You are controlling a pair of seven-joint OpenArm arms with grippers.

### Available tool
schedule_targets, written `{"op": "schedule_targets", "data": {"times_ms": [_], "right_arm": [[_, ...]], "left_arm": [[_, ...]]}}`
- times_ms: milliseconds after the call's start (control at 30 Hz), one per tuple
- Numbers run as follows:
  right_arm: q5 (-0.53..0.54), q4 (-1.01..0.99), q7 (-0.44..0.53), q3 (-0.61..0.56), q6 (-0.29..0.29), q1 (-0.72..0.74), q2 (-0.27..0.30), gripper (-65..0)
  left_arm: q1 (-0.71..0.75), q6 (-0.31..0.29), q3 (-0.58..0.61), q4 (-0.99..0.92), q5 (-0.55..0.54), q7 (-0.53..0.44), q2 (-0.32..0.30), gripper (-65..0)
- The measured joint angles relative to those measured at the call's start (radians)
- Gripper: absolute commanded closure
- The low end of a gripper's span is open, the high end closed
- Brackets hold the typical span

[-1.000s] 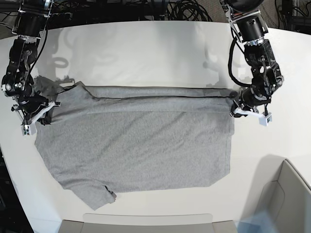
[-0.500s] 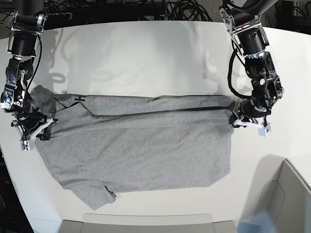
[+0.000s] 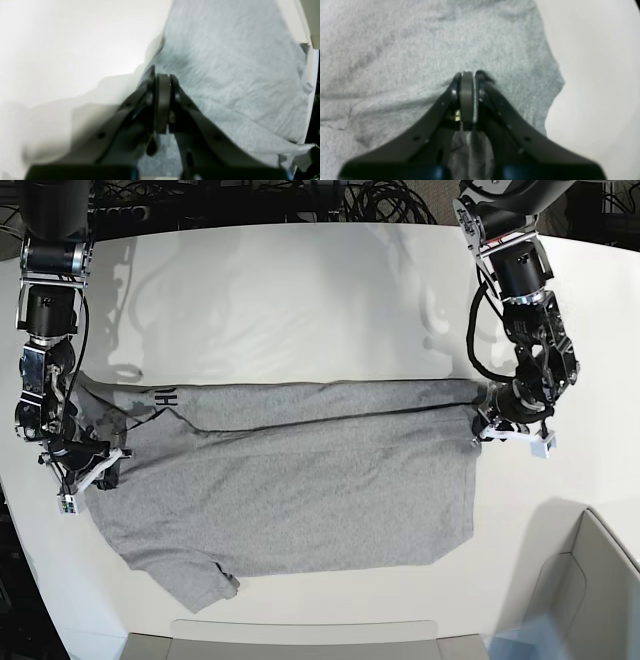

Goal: Fold the T-shirt properly
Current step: 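Lift the shoulder edge with both grippers and pull it over the shirt body, then drag the folded shoulder edge with both grippers toward the robot and release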

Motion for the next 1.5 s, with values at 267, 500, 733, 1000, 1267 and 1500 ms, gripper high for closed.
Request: {"op": "schedule_targets", "data": {"times_ms": [267,500,733,1000,1267,1500], "right_arm": [[0.019,-0.003,0.004,0.002,0.0,0.006,0.0,-21.4],[0.232,0.144,0.016,0.01,0.0,-0.055,0.097,-20.1],[0.362,0.256,-0.175,0.299,0.002,-0.366,0.128,-20.2],[0.373,0.229,-0.171,0.416,0.079,-0.452,0.1,-20.1],[0.33,0.016,-0.134,0.424,0.077,-0.385,0.101,-20.1],[0.305,-0.011,-0.126,0.422,0.077,-0.344,0.077,-20.1]], "left_arm": [[-0.003,0.0,-0.001,0.003,-0.002,0.0,-0.001,-17.7],[-0.006,0.0,-0.008,0.151,-0.01,0.045,0.006,-17.7],[0.093,0.002,-0.008,0.262,-0.011,0.124,0.005,-17.7],[0.121,-0.007,0.004,0.265,-0.016,0.137,0.003,-17.7],[0.124,-0.007,0.0,0.265,-0.002,0.184,0.0,-21.9],[0.126,-0.006,-0.006,0.265,-0.002,0.183,-0.001,-21.9]]}}
